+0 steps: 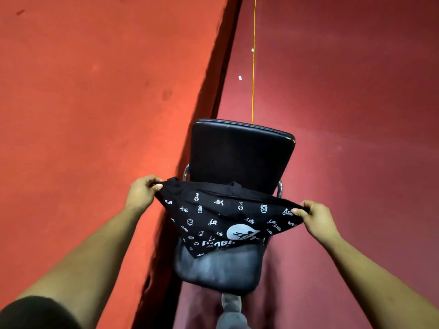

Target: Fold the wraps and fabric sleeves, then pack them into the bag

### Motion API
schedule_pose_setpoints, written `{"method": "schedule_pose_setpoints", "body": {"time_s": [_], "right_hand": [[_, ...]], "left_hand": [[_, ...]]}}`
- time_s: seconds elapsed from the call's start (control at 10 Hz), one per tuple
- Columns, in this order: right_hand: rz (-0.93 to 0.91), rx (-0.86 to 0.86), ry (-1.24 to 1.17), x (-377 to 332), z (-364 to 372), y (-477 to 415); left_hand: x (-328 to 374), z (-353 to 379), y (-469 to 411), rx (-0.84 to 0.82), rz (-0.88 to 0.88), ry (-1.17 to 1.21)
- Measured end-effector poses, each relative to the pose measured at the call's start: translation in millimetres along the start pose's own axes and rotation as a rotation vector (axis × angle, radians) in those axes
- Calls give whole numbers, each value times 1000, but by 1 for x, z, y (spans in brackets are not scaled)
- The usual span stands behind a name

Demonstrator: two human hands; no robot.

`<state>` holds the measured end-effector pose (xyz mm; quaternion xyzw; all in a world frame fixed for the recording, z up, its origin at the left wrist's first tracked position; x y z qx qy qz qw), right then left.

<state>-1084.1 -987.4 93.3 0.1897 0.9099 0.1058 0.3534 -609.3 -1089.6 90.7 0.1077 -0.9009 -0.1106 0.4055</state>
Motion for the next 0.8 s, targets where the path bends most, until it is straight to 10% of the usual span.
{"method": "schedule_pose_setpoints", "body": {"time_s": [0.4, 0.8], "right_hand": [[26, 159, 32, 36, 40, -145], [29, 83, 122, 25, 40, -118]], "left_hand": [[-19, 81, -137, 185, 41, -168], [-10, 73, -89, 66, -11, -114]]}}
Point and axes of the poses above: each hand's wrist, its own y-axis away from the middle knuckle, its own z-axis out of the palm, x = y × z, the point moved 6 cm from there along -y, towards the middle knuckle
